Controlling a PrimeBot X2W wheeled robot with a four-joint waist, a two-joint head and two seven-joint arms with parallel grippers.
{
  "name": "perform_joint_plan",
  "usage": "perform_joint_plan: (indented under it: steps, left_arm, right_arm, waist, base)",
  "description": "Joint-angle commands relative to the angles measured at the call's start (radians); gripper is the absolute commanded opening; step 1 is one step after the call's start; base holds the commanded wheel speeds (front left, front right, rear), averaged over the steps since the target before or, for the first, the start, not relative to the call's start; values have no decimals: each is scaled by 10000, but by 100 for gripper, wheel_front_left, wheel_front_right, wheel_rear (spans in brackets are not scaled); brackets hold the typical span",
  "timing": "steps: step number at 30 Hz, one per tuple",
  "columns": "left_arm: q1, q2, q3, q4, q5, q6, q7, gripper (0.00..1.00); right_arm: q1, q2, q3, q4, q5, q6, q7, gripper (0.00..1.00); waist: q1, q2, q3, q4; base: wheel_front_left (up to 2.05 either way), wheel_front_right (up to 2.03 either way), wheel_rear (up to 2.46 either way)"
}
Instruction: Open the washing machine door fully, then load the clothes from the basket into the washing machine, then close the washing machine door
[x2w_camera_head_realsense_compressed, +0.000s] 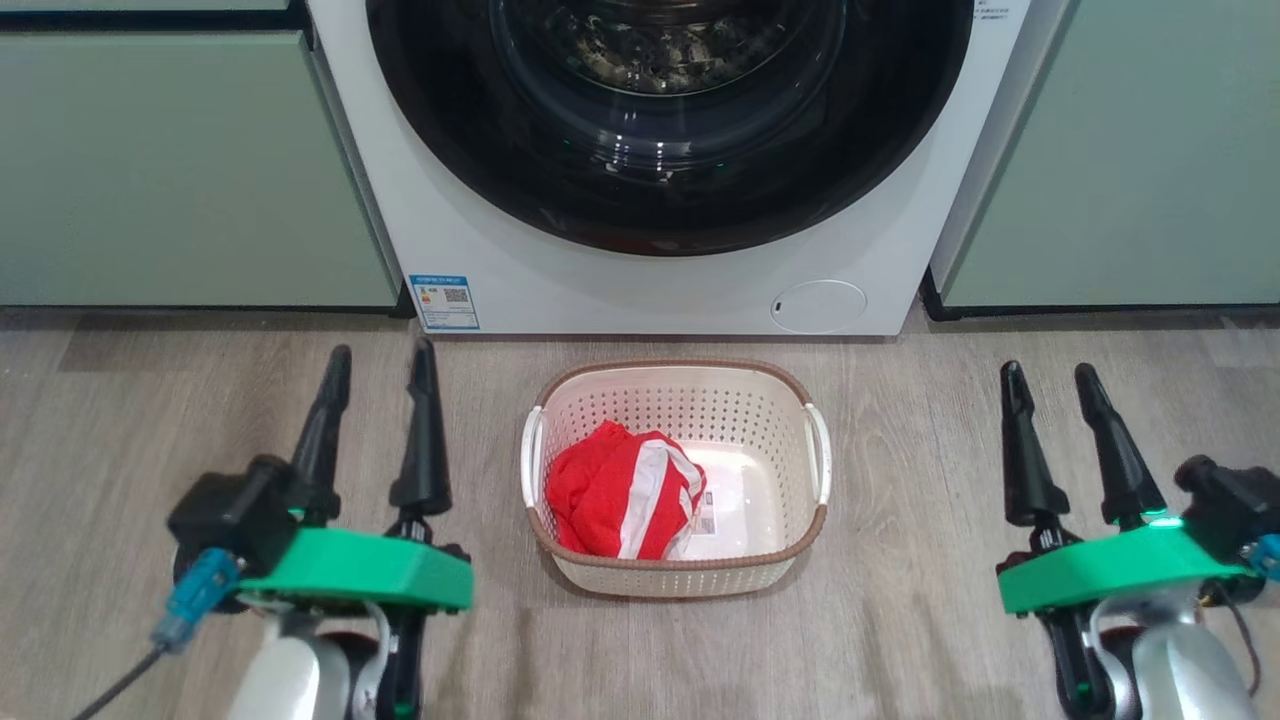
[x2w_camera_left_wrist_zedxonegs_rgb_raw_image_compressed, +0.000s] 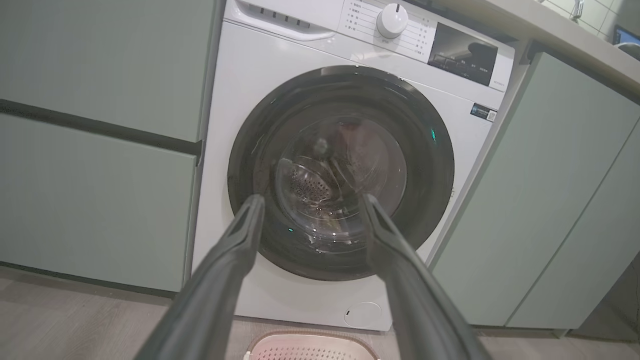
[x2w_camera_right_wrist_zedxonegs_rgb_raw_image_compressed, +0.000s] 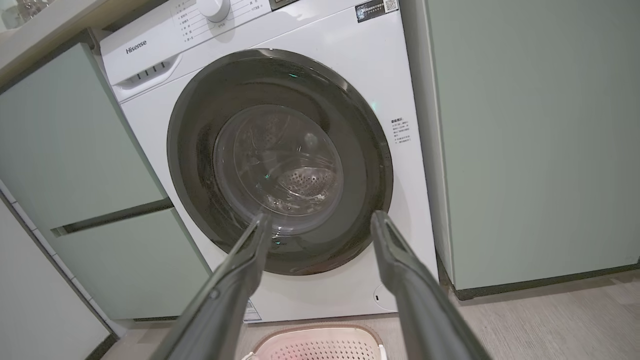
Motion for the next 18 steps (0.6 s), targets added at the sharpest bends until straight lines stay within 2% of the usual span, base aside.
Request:
perform_joint_plan:
  steps: [1, 6, 13, 18]
  left_arm:
    - [-193, 100, 93, -162, 397, 63, -189, 100]
    - [-114, 104, 5, 211, 582, -65, -306, 100]
    - [34, 112, -69, 947, 874, -782, -511, 100]
    - [42, 119, -32, 1291, 1477, -936, -686, 100]
  right_arm:
    - [-392, -134, 280, -237, -440, 0, -193, 100]
    - [-369, -140, 327, 49, -728, 0, -311, 100]
    - [-371, -150, 302, 580, -1311, 0, -518, 100]
    - [-346, -158, 463, 890, -2212, 0, -694, 100]
  waist:
    - [0, 0, -14, 8]
    - [0, 0, -41, 22]
    - [0, 0, -99, 46]
    - [0, 0, -164, 56]
  base:
    - [0, 0, 0]
    - [0, 0, 0]
    - [0, 0, 0]
    - [0, 0, 0]
